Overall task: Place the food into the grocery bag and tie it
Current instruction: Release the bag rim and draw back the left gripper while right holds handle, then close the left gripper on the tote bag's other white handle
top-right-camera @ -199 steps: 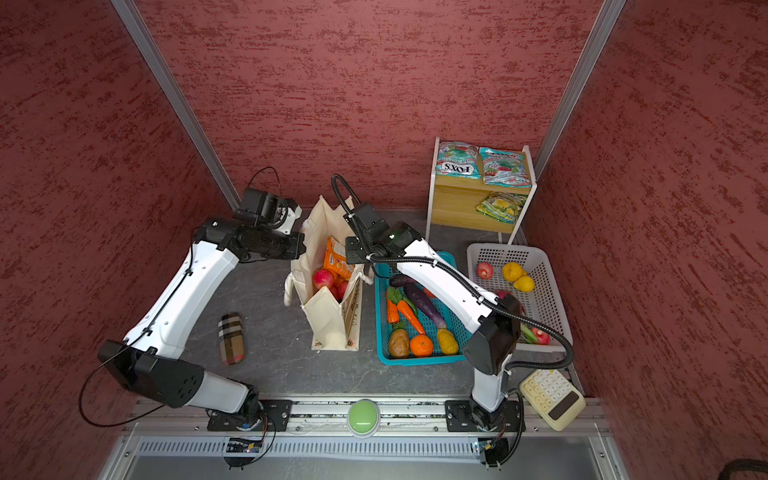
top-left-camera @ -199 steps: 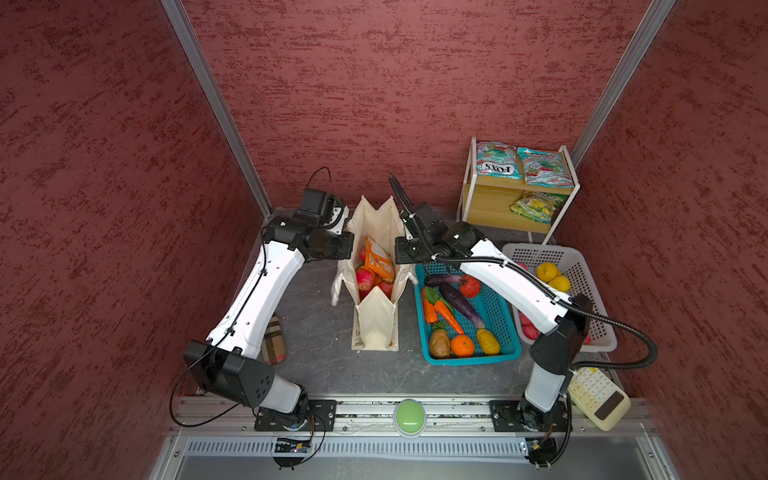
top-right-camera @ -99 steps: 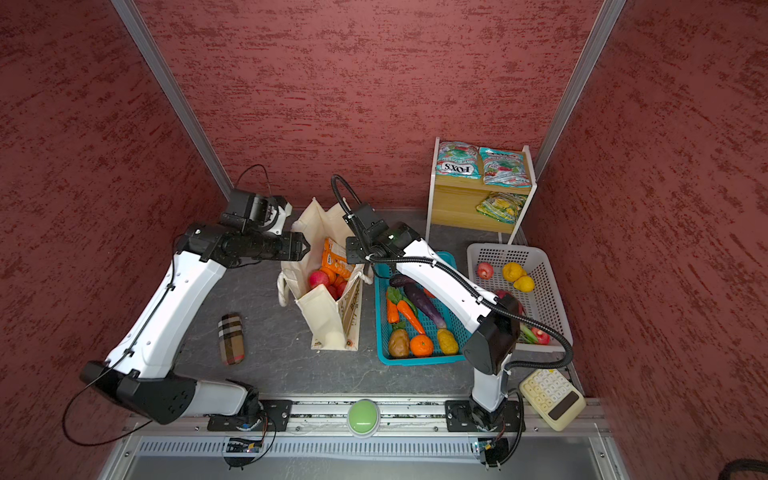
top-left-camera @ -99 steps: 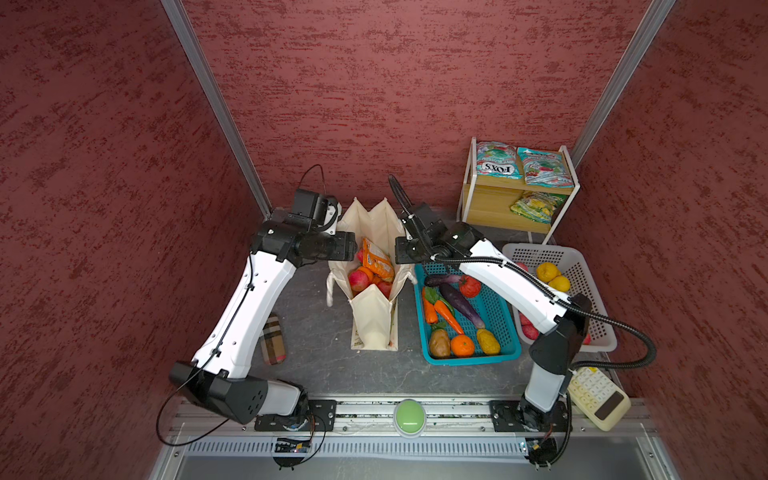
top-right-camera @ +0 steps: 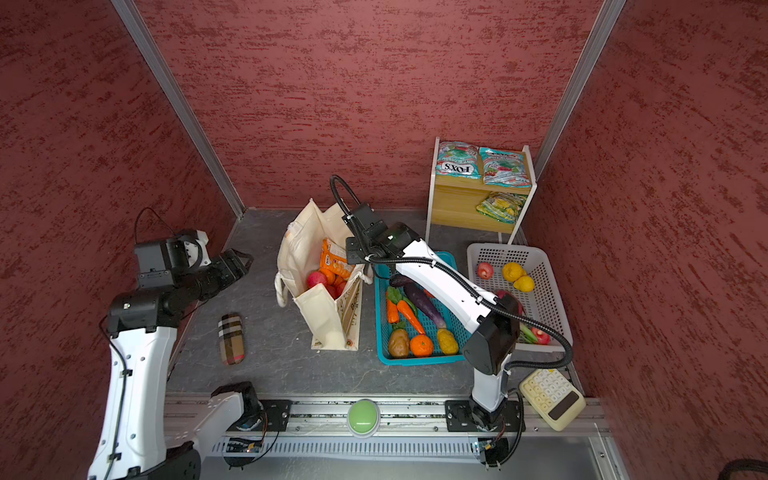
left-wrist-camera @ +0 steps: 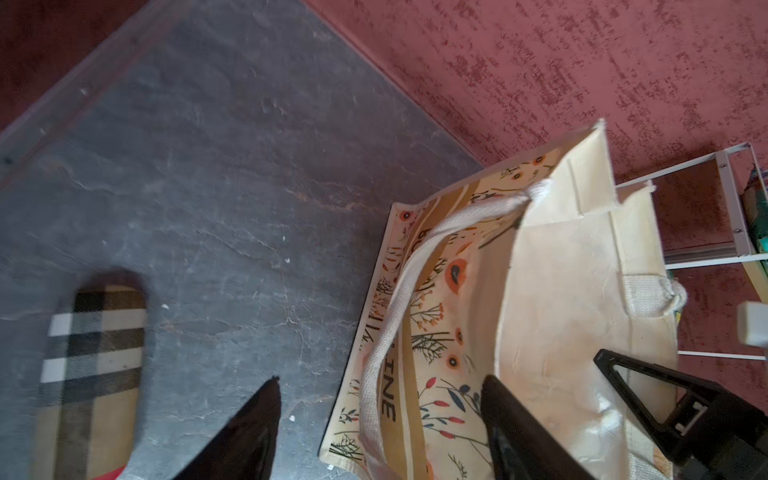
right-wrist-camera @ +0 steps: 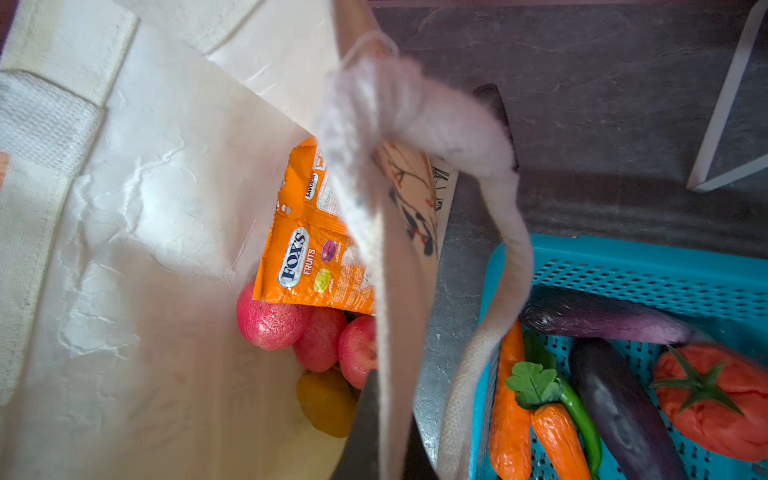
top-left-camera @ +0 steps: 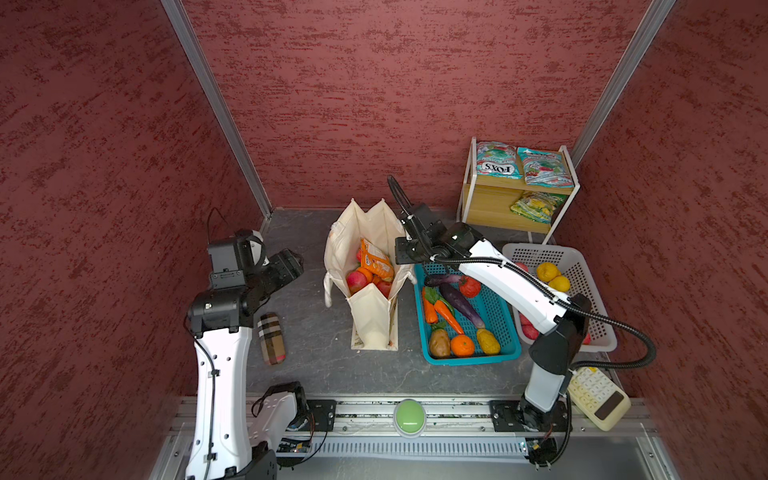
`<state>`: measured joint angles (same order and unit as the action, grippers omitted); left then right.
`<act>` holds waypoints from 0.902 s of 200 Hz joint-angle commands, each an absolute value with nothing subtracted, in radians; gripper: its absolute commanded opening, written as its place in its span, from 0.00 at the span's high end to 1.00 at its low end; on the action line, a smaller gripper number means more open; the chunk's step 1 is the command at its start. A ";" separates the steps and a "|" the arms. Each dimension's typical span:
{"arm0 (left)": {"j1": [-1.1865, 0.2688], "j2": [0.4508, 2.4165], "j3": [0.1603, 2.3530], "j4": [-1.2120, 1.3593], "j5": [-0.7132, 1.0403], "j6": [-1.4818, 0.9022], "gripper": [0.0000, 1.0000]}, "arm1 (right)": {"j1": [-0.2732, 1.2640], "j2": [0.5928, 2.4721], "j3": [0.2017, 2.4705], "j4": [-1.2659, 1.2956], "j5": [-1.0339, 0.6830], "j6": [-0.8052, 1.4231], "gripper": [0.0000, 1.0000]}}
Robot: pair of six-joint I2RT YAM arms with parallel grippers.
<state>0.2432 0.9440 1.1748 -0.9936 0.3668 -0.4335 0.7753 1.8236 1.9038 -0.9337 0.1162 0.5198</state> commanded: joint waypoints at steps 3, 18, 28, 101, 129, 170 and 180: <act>0.320 0.942 1.023 -0.836 0.618 -0.584 0.27 | 0.760 1.785 1.895 -0.922 0.161 0.500 1.00; 0.341 0.941 0.926 -0.723 0.726 -0.638 0.27 | 0.756 1.777 1.885 -0.921 0.161 0.500 1.00; 0.348 0.946 0.885 -0.676 0.767 -0.658 0.27 | 0.753 1.772 1.878 -0.917 0.161 0.499 1.00; 0.300 1.051 0.876 -0.729 0.854 -0.530 0.34 | 0.741 1.766 1.853 -0.897 0.149 0.494 1.00; 0.250 1.100 0.897 -0.771 0.834 -0.483 0.36 | 0.738 1.768 1.852 -0.896 0.144 0.493 1.00; 0.179 1.132 0.908 -0.762 0.816 -0.473 0.40 | 0.736 1.763 1.842 -0.894 0.143 0.494 1.00; 0.169 1.143 0.908 -0.764 0.812 -0.470 0.42 | 0.736 1.760 1.839 -0.893 0.143 0.495 1.00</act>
<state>0.1944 1.1255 0.8845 -0.7559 0.8207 -0.5026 0.7433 1.8027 1.8492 -0.9249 0.1207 0.5076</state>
